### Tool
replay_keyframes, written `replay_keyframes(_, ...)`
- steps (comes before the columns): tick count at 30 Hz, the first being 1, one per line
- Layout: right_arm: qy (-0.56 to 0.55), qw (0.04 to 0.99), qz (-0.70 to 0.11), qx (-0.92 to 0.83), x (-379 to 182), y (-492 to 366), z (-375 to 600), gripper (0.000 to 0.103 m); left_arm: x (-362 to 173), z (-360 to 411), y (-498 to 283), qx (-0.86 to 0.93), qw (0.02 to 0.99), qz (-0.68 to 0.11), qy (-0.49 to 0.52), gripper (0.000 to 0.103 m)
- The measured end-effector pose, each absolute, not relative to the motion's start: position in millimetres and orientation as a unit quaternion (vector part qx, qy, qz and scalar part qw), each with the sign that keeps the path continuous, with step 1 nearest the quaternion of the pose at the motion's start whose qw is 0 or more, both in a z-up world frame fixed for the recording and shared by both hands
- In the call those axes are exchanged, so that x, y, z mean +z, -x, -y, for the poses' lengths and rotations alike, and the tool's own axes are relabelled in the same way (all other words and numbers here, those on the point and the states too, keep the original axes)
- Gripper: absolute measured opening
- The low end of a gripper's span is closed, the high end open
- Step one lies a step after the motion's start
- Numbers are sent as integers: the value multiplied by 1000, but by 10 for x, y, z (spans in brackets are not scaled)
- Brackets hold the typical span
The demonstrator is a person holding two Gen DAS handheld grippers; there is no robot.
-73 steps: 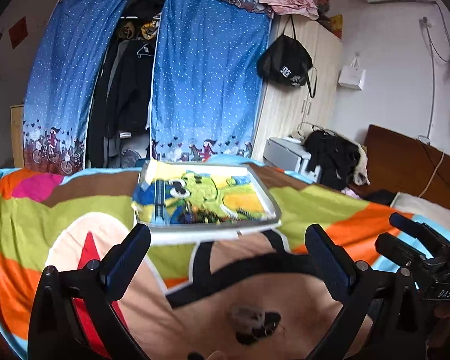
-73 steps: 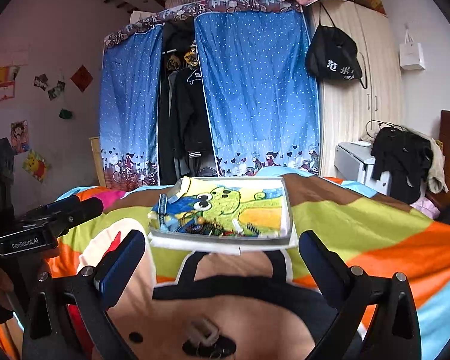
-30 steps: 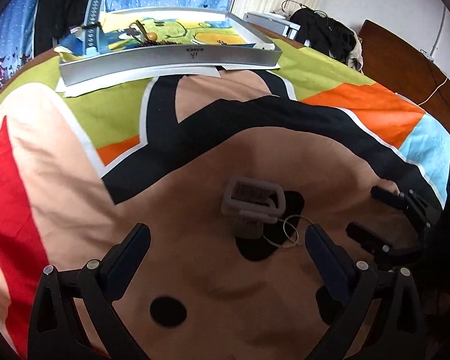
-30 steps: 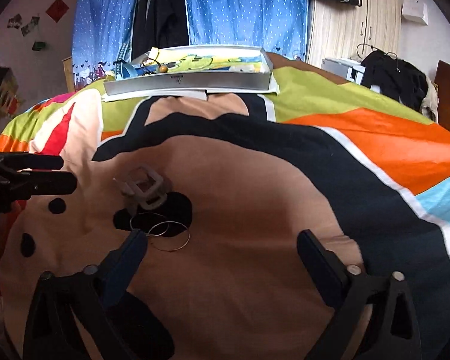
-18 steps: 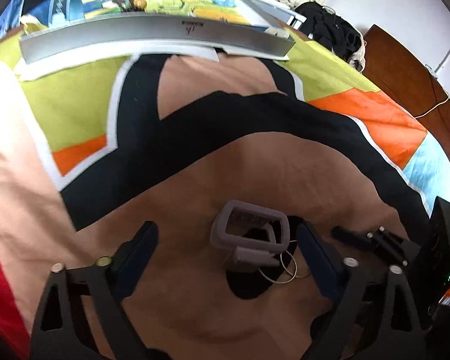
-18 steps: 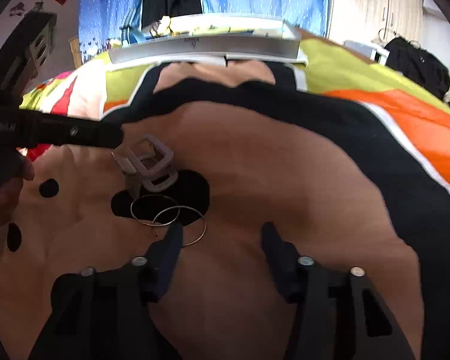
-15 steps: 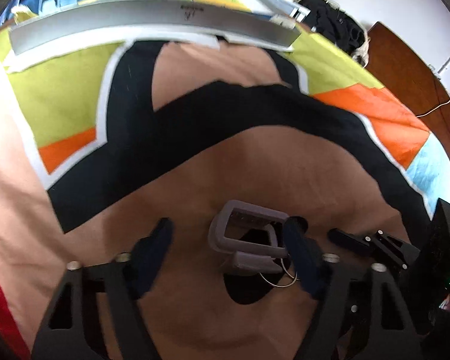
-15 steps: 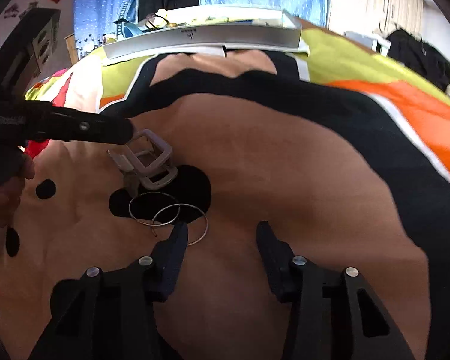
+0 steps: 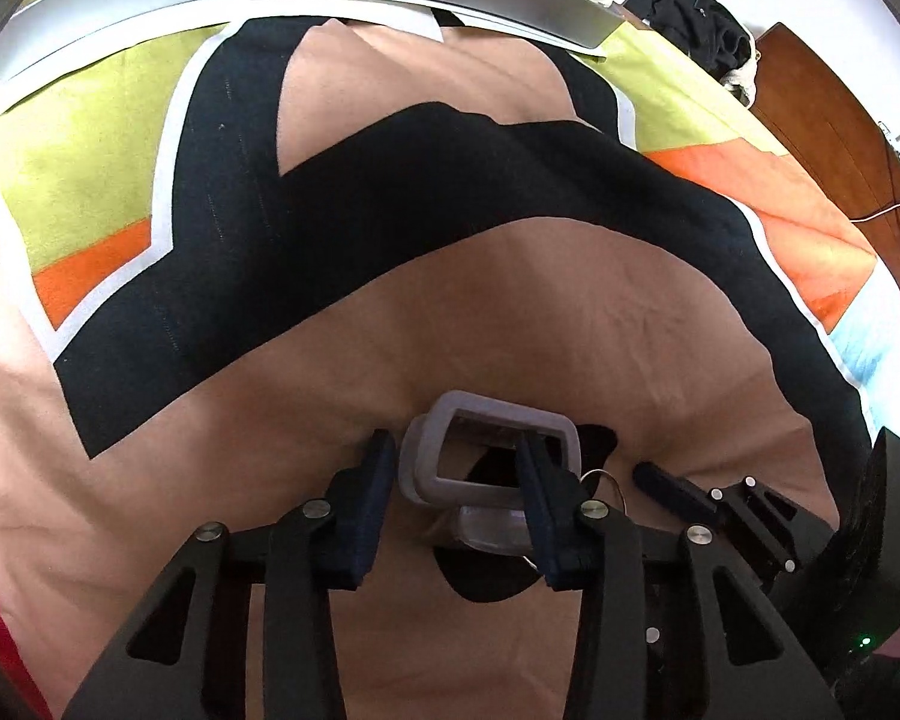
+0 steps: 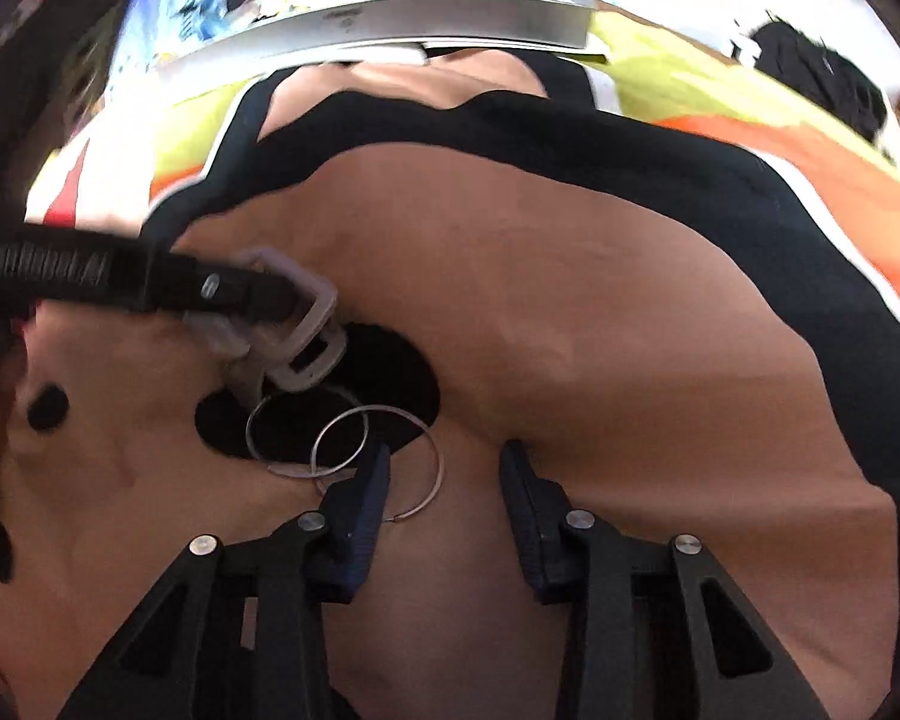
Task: Organize jewelry
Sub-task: 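Grasp the grey buckle with the left tool while the right tool grasps the silver rings, then carry the grey buckle and silver rings over the white tray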
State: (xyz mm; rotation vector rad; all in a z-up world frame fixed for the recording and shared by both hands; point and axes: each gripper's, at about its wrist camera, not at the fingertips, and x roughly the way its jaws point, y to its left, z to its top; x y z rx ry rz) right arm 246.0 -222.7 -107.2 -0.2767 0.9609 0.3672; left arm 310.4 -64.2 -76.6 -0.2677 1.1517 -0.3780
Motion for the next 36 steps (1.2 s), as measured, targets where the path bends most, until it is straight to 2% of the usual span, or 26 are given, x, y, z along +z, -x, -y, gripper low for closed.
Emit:
replay_keyframes(5, 146, 864, -447, 181, -1135, -2401, 2223, 31, -768, 582, -3053, -169, 816, -536, 138, 28)
replay_keyframes(9, 137, 860, -448, 202, -1157, -2373, 2220, 15, -720, 585, -2990, -163, 822, -530, 130, 25)
replay_keyframes(12, 127, 860, -446, 214, -1160, -2355, 2235, 9, -685, 556, -2844, -157, 828, -524, 122, 22)
replay_keyframes(13, 125, 860, -445, 216, -1157, -2349, 2245, 8, -677, 580, -2809, -155, 830, -522, 121, 16)
replay_keyframes(14, 123, 861, -443, 217, -1153, -2347, 2256, 7, -661, 571, -2773, -147, 834, -519, 114, 7)
replay_keyframes(15, 119, 863, -441, 218, -1146, -2340, 2272, 6, -655, 591, -2755, -144, 836, -517, 111, 6)
replay_keyframes(27, 86, 875, -422, 219, -1041, -2346, 2469, 4, -596, 702, -2559, -113, 858, -492, 92, 5)
replay_keyframes(36, 45, 898, -379, 218, -876, -2250, 2547, 4, -353, 701, -2393, -77, 892, -441, 64, 4)
